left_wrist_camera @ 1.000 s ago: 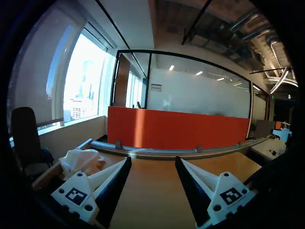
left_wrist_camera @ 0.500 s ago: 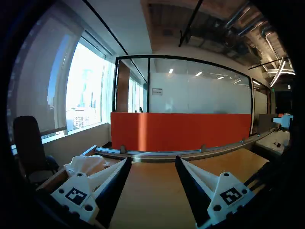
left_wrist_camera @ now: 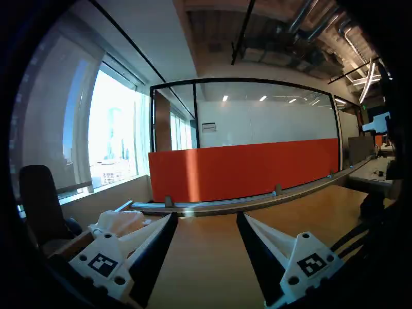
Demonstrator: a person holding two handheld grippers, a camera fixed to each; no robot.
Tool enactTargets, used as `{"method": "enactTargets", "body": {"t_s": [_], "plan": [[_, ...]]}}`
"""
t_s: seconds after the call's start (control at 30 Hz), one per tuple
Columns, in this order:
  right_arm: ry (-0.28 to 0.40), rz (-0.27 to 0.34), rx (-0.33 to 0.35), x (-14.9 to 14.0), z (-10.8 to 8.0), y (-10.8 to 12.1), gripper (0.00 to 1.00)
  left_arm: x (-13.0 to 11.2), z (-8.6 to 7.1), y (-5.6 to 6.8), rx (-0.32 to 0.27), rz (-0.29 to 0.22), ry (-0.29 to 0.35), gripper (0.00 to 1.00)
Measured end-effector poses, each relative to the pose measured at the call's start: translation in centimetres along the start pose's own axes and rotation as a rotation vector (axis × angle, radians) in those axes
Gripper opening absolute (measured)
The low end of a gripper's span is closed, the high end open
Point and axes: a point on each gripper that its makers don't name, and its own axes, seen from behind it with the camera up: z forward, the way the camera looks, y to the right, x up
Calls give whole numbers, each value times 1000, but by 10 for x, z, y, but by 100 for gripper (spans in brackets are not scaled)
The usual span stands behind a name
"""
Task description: Fold towel
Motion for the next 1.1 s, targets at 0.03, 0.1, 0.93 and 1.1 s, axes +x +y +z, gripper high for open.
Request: {"method": "enactTargets", "body": {"t_s": [0.03, 0.1, 0.93, 1.1], "plan": [[2, 2, 1, -1, 1, -2, 94, -4, 0, 0, 1, 5, 2, 84], [6, 6, 2, -4, 2, -7, 94, -14, 0, 1, 3, 14, 6, 84], [1, -63, 37, -70, 20, -38, 94, -110, 0, -6, 46, -63, 35, 84], [7, -77, 29, -72, 21, -36, 94, -125, 0, -5, 53, -83, 31, 84]]}}
